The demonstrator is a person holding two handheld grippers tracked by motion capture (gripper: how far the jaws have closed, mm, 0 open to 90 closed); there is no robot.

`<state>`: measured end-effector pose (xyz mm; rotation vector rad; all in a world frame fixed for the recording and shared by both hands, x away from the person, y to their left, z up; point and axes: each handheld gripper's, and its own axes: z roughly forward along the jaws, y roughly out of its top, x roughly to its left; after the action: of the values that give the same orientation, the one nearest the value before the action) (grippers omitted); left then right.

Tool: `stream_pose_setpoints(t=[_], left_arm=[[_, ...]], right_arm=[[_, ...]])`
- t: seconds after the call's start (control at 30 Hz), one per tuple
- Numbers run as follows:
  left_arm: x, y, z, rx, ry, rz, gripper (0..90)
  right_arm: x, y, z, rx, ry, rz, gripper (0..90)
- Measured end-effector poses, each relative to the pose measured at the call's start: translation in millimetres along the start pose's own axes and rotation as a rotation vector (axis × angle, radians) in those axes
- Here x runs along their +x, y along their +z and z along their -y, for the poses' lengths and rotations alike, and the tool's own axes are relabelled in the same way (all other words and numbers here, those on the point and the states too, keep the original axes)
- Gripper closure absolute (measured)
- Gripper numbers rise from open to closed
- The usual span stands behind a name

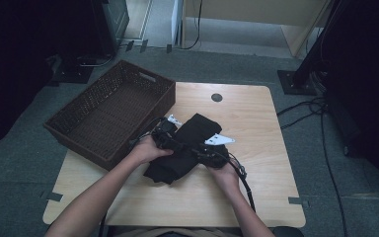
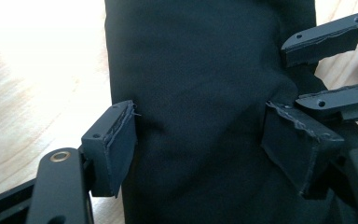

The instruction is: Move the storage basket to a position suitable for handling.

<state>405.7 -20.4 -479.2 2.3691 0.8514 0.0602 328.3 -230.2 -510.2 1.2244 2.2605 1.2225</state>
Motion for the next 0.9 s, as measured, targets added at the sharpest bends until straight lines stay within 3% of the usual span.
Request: stream_pose_setpoints(t=[0.17, 0.27, 0.4, 0.47, 0.63, 0.77, 0.9], left_arm=[[9.7, 4.9, 2.6, -0.004, -0.051, 0.037, 17.2], [10.4, 5.4, 3.1, -0.008, -0.023, 0.04, 15.6], [9.3, 8.6, 3.2, -0.007, -0.021, 0.045, 12.6], [9.6, 11.0, 3.2, -0.012, -0.039, 0.049, 9.6], [11.0, 13.9, 4.0, -0.006, -0.054, 0.104, 11.5], [12.1, 16.9, 2.9, -0.008, -0.066, 0.118, 11.5], [11.1, 15.1, 2.3, -0.011, -0.062, 0.134, 19.4]], right_arm=[[4.0, -7.3, 1.8, 0.017, 0.01, -0.001, 57.7], [7.4, -11.2, 6.9, 0.008, 0.002, -0.004, 58.2], [13.5, -9.3, 12.0, 0.016, -0.02, -0.003, 59.5], [14.7, -8.8, 12.1, 0.019, -0.028, -0.001, 59.5], [11.3, -5.2, 13.2, 0.014, -0.027, -0.011, 60.7], [10.5, -1.0, 13.3, 0.002, -0.03, -0.024, 60.9], [9.2, 1.0, 13.5, -0.009, -0.031, -0.025, 60.9]])
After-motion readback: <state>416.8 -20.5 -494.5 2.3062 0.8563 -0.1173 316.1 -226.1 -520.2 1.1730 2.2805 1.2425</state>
